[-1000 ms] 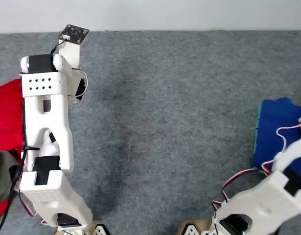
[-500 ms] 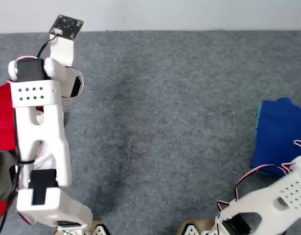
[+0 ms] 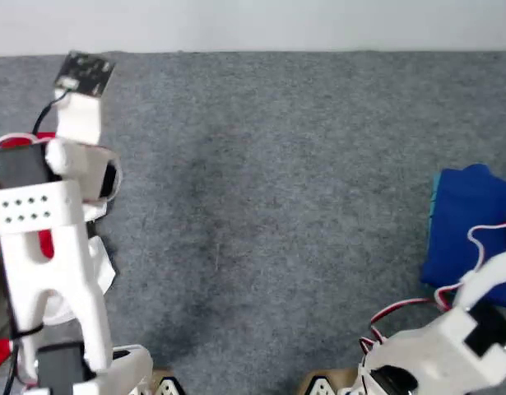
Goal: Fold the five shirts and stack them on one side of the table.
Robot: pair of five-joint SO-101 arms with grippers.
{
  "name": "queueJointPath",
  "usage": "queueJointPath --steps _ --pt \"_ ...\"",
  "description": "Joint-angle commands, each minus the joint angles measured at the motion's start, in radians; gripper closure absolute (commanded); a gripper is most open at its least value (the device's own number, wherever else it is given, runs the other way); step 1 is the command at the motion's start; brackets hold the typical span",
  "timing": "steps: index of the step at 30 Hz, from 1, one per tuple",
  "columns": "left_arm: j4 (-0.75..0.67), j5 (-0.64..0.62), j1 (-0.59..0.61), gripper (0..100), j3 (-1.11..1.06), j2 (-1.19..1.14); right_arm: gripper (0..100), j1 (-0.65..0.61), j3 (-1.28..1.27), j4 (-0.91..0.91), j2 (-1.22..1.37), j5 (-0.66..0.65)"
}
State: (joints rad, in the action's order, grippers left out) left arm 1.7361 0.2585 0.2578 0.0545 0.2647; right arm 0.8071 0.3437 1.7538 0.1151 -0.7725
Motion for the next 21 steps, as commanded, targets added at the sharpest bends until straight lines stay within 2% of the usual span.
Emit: queueJointPath --steps 1,8,13,18,21 --pt "0.017 0.107 0.129 98 -0.076 0.071 99.0 -0.01 -0.157 0.041 -0.191 0.015" --pt "0.011 0.288 0.422 83 -0.151 0.077 99.0 -0.013 -0.416 0.036 -0.377 0.015" --pt "-0.002 0.427 0.549 81 -0.173 0.068 99.0 -0.013 -0.516 0.036 -0.443 0.015" --pt "-0.157 0.473 0.644 81 -0.286 0.068 99.0 -0.013 -0.555 0.036 -0.475 0.015" --pt "-0.249 0.508 0.66 81 -0.386 0.068 99.0 -0.013 -0.56 0.036 -0.483 0.018"
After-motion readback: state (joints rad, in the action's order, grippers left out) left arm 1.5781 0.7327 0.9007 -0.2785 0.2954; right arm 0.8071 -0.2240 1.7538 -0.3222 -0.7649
